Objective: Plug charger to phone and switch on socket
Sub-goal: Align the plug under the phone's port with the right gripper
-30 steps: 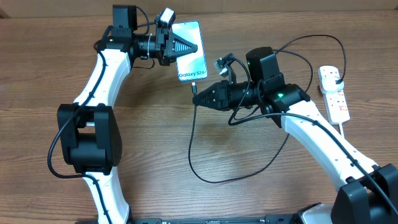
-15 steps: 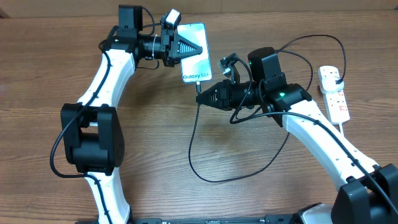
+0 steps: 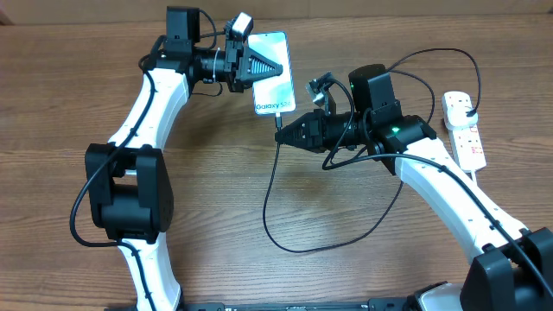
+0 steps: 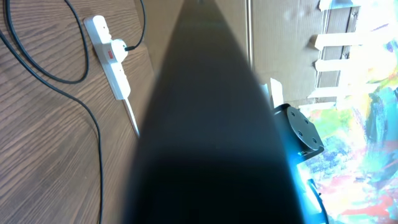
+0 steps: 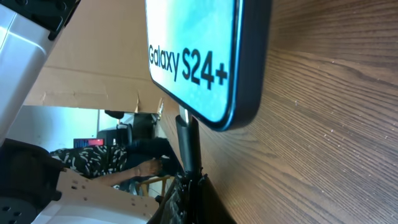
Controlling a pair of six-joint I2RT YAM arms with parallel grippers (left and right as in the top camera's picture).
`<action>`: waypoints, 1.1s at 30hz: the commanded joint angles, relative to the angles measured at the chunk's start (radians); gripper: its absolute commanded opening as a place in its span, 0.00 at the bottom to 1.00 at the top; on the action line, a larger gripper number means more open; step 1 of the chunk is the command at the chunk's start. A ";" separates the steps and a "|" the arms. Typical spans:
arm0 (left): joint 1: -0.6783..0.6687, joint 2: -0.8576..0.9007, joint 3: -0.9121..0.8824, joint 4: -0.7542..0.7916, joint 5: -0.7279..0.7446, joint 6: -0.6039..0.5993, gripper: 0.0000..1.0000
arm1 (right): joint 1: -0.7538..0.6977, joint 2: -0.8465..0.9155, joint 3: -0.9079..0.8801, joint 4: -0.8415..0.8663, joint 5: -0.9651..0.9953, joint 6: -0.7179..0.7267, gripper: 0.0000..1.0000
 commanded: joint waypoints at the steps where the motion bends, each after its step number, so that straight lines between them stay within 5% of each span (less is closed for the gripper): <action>1: -0.020 -0.001 0.013 0.002 0.050 0.019 0.04 | -0.020 0.003 0.006 0.018 0.009 -0.008 0.04; 33: -0.019 -0.001 0.013 0.002 0.050 0.019 0.04 | -0.019 0.003 0.006 -0.025 0.009 -0.009 0.04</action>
